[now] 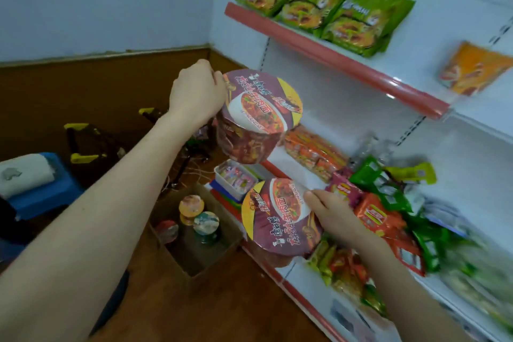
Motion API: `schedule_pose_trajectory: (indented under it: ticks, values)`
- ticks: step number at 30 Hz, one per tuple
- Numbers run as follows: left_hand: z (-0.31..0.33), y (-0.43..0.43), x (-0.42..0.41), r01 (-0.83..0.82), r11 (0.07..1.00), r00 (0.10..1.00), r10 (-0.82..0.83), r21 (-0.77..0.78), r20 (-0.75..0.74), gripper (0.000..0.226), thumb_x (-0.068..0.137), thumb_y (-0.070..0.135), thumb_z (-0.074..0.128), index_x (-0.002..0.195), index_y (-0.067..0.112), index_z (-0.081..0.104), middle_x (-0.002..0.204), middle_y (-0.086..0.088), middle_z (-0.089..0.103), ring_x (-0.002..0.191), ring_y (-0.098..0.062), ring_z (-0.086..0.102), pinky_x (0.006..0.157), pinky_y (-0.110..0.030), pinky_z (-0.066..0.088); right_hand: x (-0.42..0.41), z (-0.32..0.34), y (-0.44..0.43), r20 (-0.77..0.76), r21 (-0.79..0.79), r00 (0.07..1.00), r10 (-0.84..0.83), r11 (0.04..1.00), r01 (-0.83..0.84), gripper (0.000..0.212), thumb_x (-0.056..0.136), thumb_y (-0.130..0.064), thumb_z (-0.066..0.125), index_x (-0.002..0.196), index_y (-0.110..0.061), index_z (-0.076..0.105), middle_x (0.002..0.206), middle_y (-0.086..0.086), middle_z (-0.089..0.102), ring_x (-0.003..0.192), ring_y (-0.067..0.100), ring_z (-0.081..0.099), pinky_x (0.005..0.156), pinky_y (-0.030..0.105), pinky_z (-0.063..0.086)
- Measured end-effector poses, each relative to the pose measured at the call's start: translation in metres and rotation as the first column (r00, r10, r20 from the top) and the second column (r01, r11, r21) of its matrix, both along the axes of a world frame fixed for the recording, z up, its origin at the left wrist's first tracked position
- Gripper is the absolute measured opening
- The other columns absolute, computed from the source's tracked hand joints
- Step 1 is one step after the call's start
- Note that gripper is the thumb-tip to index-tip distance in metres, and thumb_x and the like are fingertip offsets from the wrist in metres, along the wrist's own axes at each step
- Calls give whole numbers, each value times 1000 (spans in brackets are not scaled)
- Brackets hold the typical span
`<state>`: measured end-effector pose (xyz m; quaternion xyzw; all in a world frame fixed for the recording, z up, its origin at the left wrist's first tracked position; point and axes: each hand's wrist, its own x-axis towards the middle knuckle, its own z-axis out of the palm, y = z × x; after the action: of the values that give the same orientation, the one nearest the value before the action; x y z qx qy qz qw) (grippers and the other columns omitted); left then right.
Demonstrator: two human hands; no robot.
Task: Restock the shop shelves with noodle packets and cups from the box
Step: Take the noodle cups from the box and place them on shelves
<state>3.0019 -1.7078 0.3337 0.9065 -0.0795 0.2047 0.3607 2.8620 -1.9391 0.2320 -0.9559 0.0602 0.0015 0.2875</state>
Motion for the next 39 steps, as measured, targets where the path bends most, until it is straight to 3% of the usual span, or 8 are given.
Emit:
schedule_pose_trajectory:
  ticks: [5,8,13,19,25,30,35,39]
  values:
    - [44,-71,-50,148,989,989,-148,17,26,30,95,18,38,99,-6,56,110,-28,58,106,-43,50,81,-41,39,-75,47,-58,78,-42,987,-144,988,147,34,98,-24,39,86,2,59,83,11,60,81,22,54,67,30,34]
    - [62,-118,-83,226,974,972,-227,22,62,29,96,18,37,94,-6,53,106,-29,57,100,-42,52,72,-37,35,-128,71,-99,107,-27,961,-253,966,257,31,98,-25,41,77,-8,57,73,4,56,72,17,52,56,13,34]
    - [91,-216,-157,354,935,931,-350,-24,101,30,95,19,39,95,-7,54,103,-32,60,97,-43,57,80,-43,43,-233,103,-169,150,-35,922,-356,930,365,37,97,-25,41,80,1,61,71,6,60,68,14,53,67,31,38]
    - [128,-333,-267,512,857,854,-498,-65,151,33,94,17,39,96,-10,59,102,-34,62,96,-44,60,84,-42,45,-368,138,-248,190,-5,851,-490,866,500,39,97,-28,43,62,-10,43,57,-1,42,56,10,40,55,24,28]
    - [156,-437,-357,702,699,712,-689,-138,135,30,87,15,42,59,5,48,73,-29,62,72,-38,66,79,-43,54,-480,158,-316,222,163,718,-659,751,640,40,95,-27,47,67,1,54,69,15,54,64,17,49,61,30,32]
    - [171,-522,-413,797,587,600,-796,-144,81,29,90,14,41,62,7,46,62,-14,55,60,-36,64,71,-41,57,-547,168,-364,273,251,558,-784,617,745,36,95,-26,47,65,-6,48,65,13,48,62,19,45,62,31,31]
    - [184,-612,-453,872,458,478,-873,-173,98,26,88,13,45,74,-5,58,76,-26,62,70,-38,65,71,-43,57,-594,180,-422,272,312,408,-871,481,819,33,94,-30,47,69,-9,51,68,13,53,63,19,48,63,30,34]
    - [202,-688,-480,908,384,405,-907,-166,115,31,87,7,44,56,7,47,47,-8,52,29,-5,53,32,-12,41,-617,202,-479,304,342,309,-901,406,847,33,93,-25,48,64,-9,54,59,5,57,46,8,51,47,19,37]
